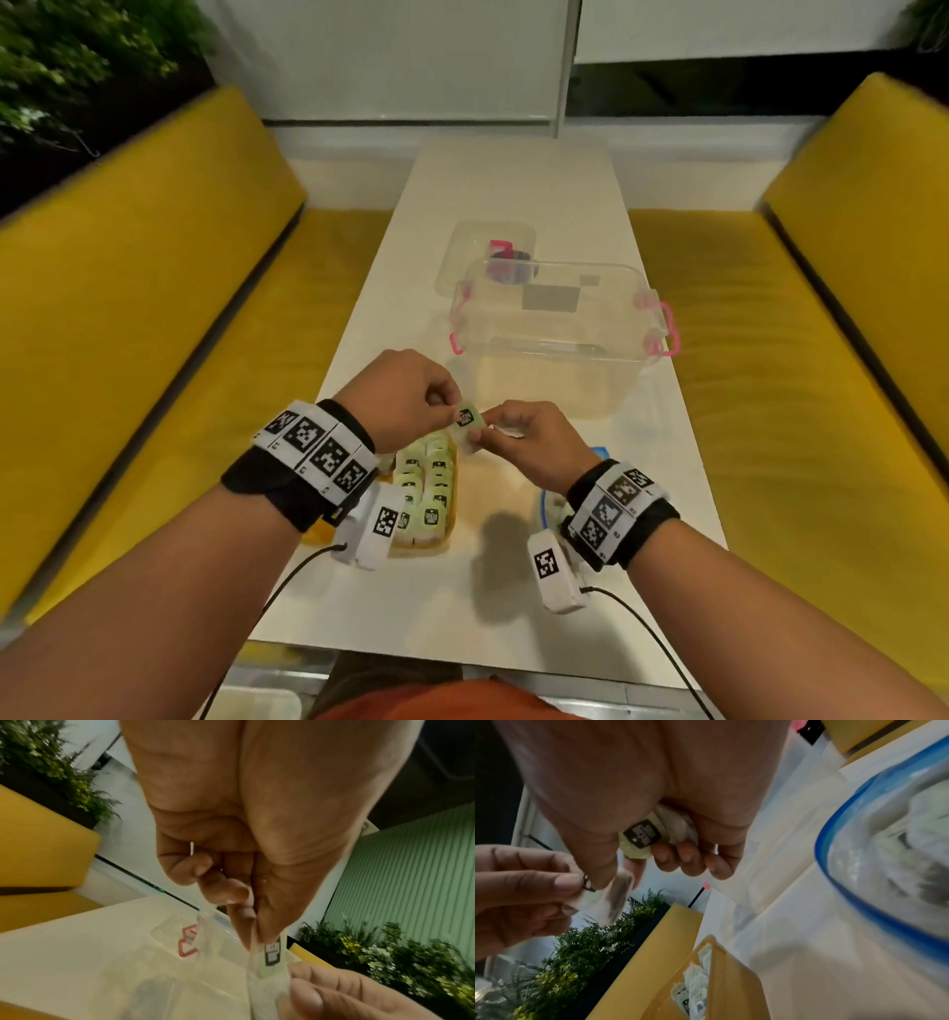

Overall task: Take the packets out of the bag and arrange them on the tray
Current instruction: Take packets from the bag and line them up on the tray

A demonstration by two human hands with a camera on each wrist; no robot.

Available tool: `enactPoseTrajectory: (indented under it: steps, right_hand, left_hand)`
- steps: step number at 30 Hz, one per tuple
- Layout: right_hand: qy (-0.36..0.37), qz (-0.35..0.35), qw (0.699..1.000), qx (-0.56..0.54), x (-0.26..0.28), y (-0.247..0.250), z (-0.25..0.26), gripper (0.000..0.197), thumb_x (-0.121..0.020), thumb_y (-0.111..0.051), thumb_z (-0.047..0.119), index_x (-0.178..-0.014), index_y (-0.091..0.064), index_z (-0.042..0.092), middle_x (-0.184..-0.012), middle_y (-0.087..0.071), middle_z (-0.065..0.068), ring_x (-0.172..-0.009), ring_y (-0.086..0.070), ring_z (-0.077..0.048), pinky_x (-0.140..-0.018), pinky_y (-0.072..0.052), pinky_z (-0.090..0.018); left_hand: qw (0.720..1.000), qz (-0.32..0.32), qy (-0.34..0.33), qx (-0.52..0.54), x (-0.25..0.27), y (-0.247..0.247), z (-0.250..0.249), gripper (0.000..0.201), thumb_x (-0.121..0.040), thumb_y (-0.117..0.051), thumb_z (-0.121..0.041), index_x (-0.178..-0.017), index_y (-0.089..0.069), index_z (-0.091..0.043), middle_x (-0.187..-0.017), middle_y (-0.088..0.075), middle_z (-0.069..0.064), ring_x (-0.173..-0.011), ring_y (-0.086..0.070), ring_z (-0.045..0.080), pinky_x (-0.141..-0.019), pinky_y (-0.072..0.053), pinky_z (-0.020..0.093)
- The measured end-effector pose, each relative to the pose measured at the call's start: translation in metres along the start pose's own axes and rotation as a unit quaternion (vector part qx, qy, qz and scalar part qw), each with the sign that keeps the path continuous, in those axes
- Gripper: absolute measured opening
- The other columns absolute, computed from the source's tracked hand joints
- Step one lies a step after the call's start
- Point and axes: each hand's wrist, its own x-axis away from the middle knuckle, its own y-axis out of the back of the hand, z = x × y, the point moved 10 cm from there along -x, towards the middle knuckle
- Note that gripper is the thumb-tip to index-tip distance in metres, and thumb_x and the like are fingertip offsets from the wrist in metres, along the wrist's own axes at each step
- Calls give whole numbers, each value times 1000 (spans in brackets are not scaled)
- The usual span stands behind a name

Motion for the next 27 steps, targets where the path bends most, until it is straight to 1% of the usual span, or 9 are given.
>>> enactPoseTrajectory:
  steps: [2, 5, 9, 13, 15, 19, 23, 25, 27]
  right_hand:
    - [-6, -10, 1000, 23, -8, -2, -3, 21, -84, -76, 31, -100, -69, 19, -86, -65, 14, -79, -59, 1, -76, -44, -14]
    - [-39, -15, 998, 51, -17, -3, -13, 29, -85, -70, 19, -107, -51, 17, -86, -52, 7, -73, -49, -7, -66, -40, -16]
    - [-89, -14, 996, -15, -24, -9, -26, 23, -86, -58, 11, -96, -39, 17, -87, -47, -5, -68, -41, -18, -64, -39, -29]
    - [-123, -3, 991, -56, -29, -15, -32, 27, -73, -55, 18, -91, -36, 18, -83, -44, -8, -72, -38, -19, -64, -37, -36]
    - [-119, -1, 992, -41, -31, -15, -34, 27, -75, -56, 14, -91, -35, 19, -84, -47, -8, -71, -39, -19, -64, -39, -37]
    - [-122, 7, 991, -44, -33, -18, -42, 17, -78, -52, 16, -87, -38, 20, -82, -45, -8, -65, -38, -18, -59, -38, -35]
    - [-157, -8, 979, -127, -31, -21, -47, 12, -90, -50, 17, -82, -40, 17, -77, -42, -6, -59, -35, -15, -54, -33, -25]
    - [-160, -8, 977, -139, -32, -22, -47, 10, -83, -52, 20, -81, -44, 15, -74, -44, -9, -60, -39, -17, -54, -35, -27]
    - [-146, 5, 984, -106, -33, -25, -47, 8, -80, -56, 21, -82, -52, 14, -75, -52, -22, -64, -49, -24, -58, -42, -34]
  left_hand:
    - [999, -21, 16, -19, 1, 11, 21, 4, -83, -72, -32, -80, -70, -31, -76, -67, -14, -69, -58, 0, -58, -37, 13]
    - [995, -22, 47, -84, 0, 18, 58, 4, -86, -69, -32, -86, -71, -29, -85, -68, -13, -75, -58, 6, -66, -45, 24]
    - [974, 69, 118, -182, -1, -7, 112, 6, -87, -66, -26, -88, -71, -28, -92, -69, -8, -85, -62, 14, -75, -54, 31]
    - [946, 162, 164, -227, 0, -41, 145, 5, -84, -70, -23, -86, -72, -28, -86, -67, -9, -83, -64, 14, -68, -51, 27]
    - [937, 196, 166, -236, 0, -56, 151, 6, -83, -72, -21, -84, -72, -27, -85, -67, -8, -82, -64, 15, -65, -47, 25]
    - [945, 159, 168, -233, -11, -65, 152, 17, -81, -67, -12, -81, -73, -27, -88, -70, -5, -79, -65, 16, -62, -45, 26]
    - [957, 100, 174, -209, -21, -63, 149, 14, -83, -67, -18, -77, -73, -29, -88, -70, -5, -79, -65, 17, -61, -45, 25]
    - [960, 88, 173, -203, -23, -65, 150, 12, -83, -68, -21, -76, -71, -31, -90, -71, -5, -80, -65, 17, -62, -47, 26]
    - [960, 87, 169, -206, -24, -67, 149, 12, -83, -69, -23, -76, -70, -32, -91, -70, -6, -81, -65, 16, -63, -48, 26]
